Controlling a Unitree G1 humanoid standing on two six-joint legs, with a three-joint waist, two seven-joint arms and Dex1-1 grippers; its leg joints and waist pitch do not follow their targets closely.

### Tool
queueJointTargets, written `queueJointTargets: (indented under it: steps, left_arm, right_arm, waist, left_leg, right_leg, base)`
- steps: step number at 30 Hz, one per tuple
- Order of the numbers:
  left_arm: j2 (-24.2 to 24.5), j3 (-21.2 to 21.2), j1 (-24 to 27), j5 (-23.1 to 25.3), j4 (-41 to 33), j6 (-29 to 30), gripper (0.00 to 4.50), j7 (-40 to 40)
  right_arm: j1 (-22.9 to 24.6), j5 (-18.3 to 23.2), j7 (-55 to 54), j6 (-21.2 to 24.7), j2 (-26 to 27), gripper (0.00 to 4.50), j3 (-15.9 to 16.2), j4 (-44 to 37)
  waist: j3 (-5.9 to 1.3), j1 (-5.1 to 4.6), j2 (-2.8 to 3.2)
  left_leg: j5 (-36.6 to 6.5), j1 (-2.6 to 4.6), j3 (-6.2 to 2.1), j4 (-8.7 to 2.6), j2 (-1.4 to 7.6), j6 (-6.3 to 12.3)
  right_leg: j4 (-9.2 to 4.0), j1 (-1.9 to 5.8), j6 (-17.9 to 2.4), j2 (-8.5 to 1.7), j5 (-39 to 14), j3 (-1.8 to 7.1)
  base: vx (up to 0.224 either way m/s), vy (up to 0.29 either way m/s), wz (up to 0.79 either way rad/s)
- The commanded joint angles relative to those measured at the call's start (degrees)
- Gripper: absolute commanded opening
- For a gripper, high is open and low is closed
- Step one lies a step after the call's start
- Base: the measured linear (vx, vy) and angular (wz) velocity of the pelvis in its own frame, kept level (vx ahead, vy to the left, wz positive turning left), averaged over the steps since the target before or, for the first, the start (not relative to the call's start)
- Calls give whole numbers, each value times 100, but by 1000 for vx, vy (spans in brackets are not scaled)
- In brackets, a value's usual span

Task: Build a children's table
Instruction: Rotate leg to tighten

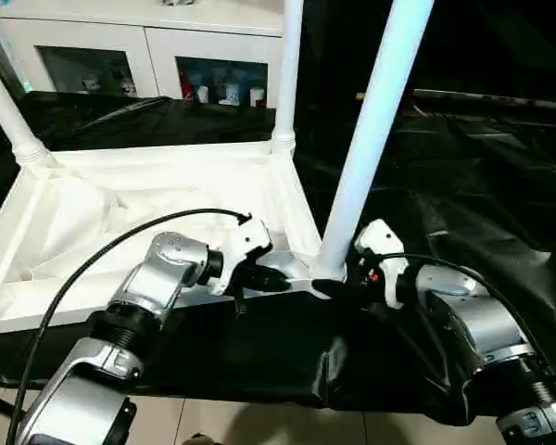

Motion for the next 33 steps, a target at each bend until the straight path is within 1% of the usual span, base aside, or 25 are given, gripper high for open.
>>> queueJointTargets:
  steps: [1,2,3,5,7,9,11,12,13,14,15,16,17,18,19,20,21,22,23,24,27,28,30,31,33]
  left_arm:
    - [-125,74,60,-339,-156,-2,0,-144]
    - [-123,76,73,-349,-175,10,0,-143]
    - [-121,77,79,-351,-186,16,0,-142]
    - [-126,81,84,-355,-197,31,0,-132]
    - [-149,90,87,-346,-189,27,0,-88]
    - [-243,110,64,-284,-117,16,0,133]
    - [-443,137,-34,-126,128,-20,0,640]
    - [-443,137,-34,-126,128,-20,0,640]
    - [-550,143,-83,-53,246,-40,0,894]
    - [-734,166,-162,40,433,-58,0,1293]
    - [-734,166,-162,40,433,-58,0,1293]
    - [-844,164,-198,68,517,-46,0,1448]
    - [-1013,171,-248,113,626,-5,0,1727]
    - [-1126,172,-286,140,704,22,0,1924]
    - [-1126,172,-286,140,704,22,0,1924]
    - [-1393,189,-377,241,907,-14,0,2443]
    - [-1393,189,-377,241,907,-14,0,2443]
    - [-1500,185,-403,279,969,-16,0,2593]
    - [-1585,176,-428,312,1025,-39,0,2697]
    - [-1645,158,-445,324,1056,-61,0,2705]
    - [-1591,151,-458,335,1040,-117,0,2665]
    - [-1556,153,-458,326,1020,-121,0,2615]
    - [-1400,191,-456,312,982,-143,0,2456]
    - [-1288,213,-457,315,993,-158,0,2333]
    - [-1249,216,-455,310,995,-163,0,2282]
  right_arm:
    - [51,103,138,57,41,311,95,-28]
    - [56,126,132,64,62,296,85,-18]
    - [60,138,130,70,74,296,76,-17]
    - [85,155,96,80,113,281,57,3]
    - [119,172,9,103,172,279,11,19]
    - [129,104,-368,91,342,276,-101,170]
    - [92,-82,-1094,74,633,276,-231,450]
    - [92,-82,-1094,74,633,275,-231,450]
    - [66,-136,-1435,115,789,275,-299,561]
    - [15,-213,-1993,177,1061,275,-439,727]
    - [15,-213,-1993,177,1061,275,-439,727]
    - [-30,-201,-2293,239,1232,275,-546,820]
    - [-112,-181,-2708,276,1459,275,-693,947]
    - [-174,-167,-2992,294,1616,275,-796,1041]
    - [-174,-167,-2992,294,1616,274,-796,1041]
    - [-371,-207,-3576,216,1897,274,-942,1319]
    - [-371,-207,-3576,216,1897,274,-942,1319]
    - [-477,-241,-3790,155,1987,274,-977,1469]
    - [-585,-291,-3962,70,2058,274,-994,1606]
    - [-696,-336,-4052,-21,2107,274,-991,1734]
    - [-742,-369,-3934,-164,2067,274,-946,1764]
    - [-737,-362,-3829,-202,2037,309,-925,1728]
    - [-673,-224,-3428,-288,1927,344,-980,1503]
    - [-636,-129,-3109,-300,1813,347,-1011,1349]
    - [-625,-119,-3000,-297,1752,354,-995,1299]
  waist:
    - [-328,-5,-83]
    - [-327,-5,-82]
    - [-329,-7,-86]
    - [-327,-9,-79]
    - [-333,-7,-78]
    - [-330,-11,-79]
    - [-309,-36,-70]
    - [-303,-44,-78]
    - [-310,-62,-73]
    - [-303,-88,-65]
    - [-292,-115,-84]
    - [-297,-108,-93]
    - [-279,-130,-76]
    - [-286,-130,-58]
    - [-282,-144,-69]
    - [-288,-145,-75]
    - [-285,-152,-67]
    - [-289,-146,-76]
    - [-297,-150,-66]
    - [-297,-149,-71]
    - [-310,-136,-74]
    - [-307,-139,-76]
    - [-309,-125,-88]
    - [-310,-122,-85]
    - [-315,-114,-88]
  left_leg:
    - [-1320,157,2,-313,61,262]
    - [-1344,160,1,-314,61,256]
    - [-1341,161,2,-312,60,255]
    - [-1358,162,0,-316,63,248]
    - [-1335,165,0,-312,62,246]
    - [-1322,161,0,-314,59,249]
    - [-1468,162,1,-330,55,152]
    - [-1552,163,-5,-342,49,104]
    - [-1668,171,-17,-348,53,15]
    - [-1786,179,-15,-356,47,-23]
    - [-1896,174,-25,-369,36,-69]
    - [-1919,178,-35,-371,38,-90]
    - [-2072,191,-40,-382,39,-124]
    - [-2098,194,-52,-384,37,-159]
    - [-2143,188,-49,-394,32,-174]
    - [-2187,198,-54,-392,33,-195]
    - [-2216,211,-52,-390,32,-213]
    - [-2243,210,-59,-390,29,-211]
    - [-2196,197,-59,-388,31,-207]
    - [-2164,194,-62,-393,23,-193]
    - [-2022,173,-49,-382,22,-113]
    - [-1993,165,-47,-382,21,-98]
    - [-1934,161,-39,-376,21,-27]
    - [-1917,157,-40,-375,22,-11]
    - [-1836,152,-35,-368,26,42]
  right_leg:
    - [-387,208,-1271,-125,-616,62]
    - [-391,205,-1265,-126,-656,61]
    - [-389,207,-1262,-125,-658,61]
    - [-389,203,-1269,-124,-676,61]
    - [-383,205,-1278,-124,-625,62]
    - [-383,204,-1284,-123,-603,61]
    - [-409,168,-1251,-126,-859,64]
    - [-426,173,-1215,-123,-1021,58]
    - [-431,175,-1154,-134,-1218,61]
    - [-454,149,-1101,-124,-1369,67]
    - [-480,153,-1023,-127,-1589,63]
    - [-489,162,-981,-138,-1692,60]
    - [-526,113,-902,-140,-1932,73]
    - [-518,118,-887,-138,-1972,69]
    - [-532,115,-864,-129,-2019,68]
    - [-537,110,-822,-134,-2068,70]
    - [-546,89,-816,-133,-2096,75]
    - [-555,103,-787,-134,-2115,73]
    - [-547,103,-775,-134,-2015,78]
    - [-545,115,-755,-122,-1944,70]
    - [-522,134,-779,-117,-1622,75]
    - [-519,139,-794,-116,-1563,75]
    - [-512,157,-826,-114,-1466,73]
    - [-510,165,-833,-118,-1438,73]
    - [-497,174,-873,-116,-1306,73]
  base:
    - [0,0,0]
    - [0,0,0]
    - [0,0,0]
    - [0,0,0]
    - [0,0,0]
    - [0,0,0]
    - [0,0,0]
    - [0,0,0]
    - [0,0,0]
    - [0,0,0]
    - [0,0,0]
    - [0,0,0]
    - [0,0,0]
    - [0,0,0]
    - [0,0,0]
    - [0,0,0]
    - [0,0,0]
    - [0,0,0]
    - [0,0,0]
    - [0,0,0]
    - [0,0,0]
    - [0,0,0]
    - [0,0,0]
    - [0,0,0]
    - [0,0,0]
